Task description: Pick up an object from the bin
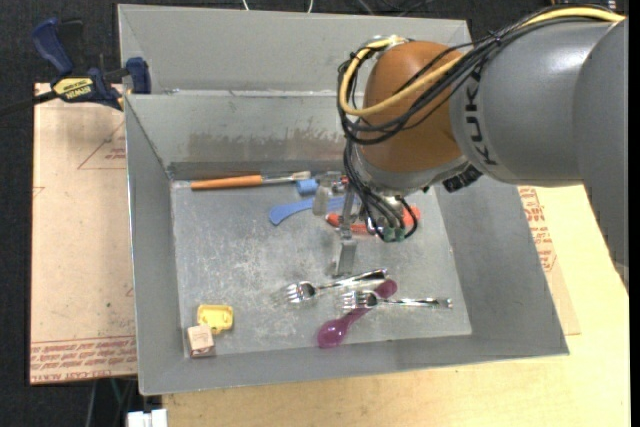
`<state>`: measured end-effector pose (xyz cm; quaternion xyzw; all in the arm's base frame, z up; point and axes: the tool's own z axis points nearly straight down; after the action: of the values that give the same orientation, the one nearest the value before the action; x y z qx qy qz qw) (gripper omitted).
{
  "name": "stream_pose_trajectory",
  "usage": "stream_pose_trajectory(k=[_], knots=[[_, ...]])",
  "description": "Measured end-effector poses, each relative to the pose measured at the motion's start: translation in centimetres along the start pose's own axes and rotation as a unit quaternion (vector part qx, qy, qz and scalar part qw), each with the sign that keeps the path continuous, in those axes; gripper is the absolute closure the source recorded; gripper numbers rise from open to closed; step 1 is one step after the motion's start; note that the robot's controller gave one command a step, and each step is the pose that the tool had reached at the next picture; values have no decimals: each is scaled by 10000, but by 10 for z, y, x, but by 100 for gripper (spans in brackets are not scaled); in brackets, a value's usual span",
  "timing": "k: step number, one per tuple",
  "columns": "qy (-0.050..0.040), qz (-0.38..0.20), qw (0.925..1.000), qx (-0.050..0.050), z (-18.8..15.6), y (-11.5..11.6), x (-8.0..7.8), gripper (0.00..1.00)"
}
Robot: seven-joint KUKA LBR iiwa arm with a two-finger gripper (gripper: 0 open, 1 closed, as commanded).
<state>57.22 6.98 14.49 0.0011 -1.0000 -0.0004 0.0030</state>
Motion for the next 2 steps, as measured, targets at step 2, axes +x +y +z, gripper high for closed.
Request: stream_pose_trajectory(k=[2], knots=[[-26, -996, 9950, 7, 76, -88, -65, 0]])
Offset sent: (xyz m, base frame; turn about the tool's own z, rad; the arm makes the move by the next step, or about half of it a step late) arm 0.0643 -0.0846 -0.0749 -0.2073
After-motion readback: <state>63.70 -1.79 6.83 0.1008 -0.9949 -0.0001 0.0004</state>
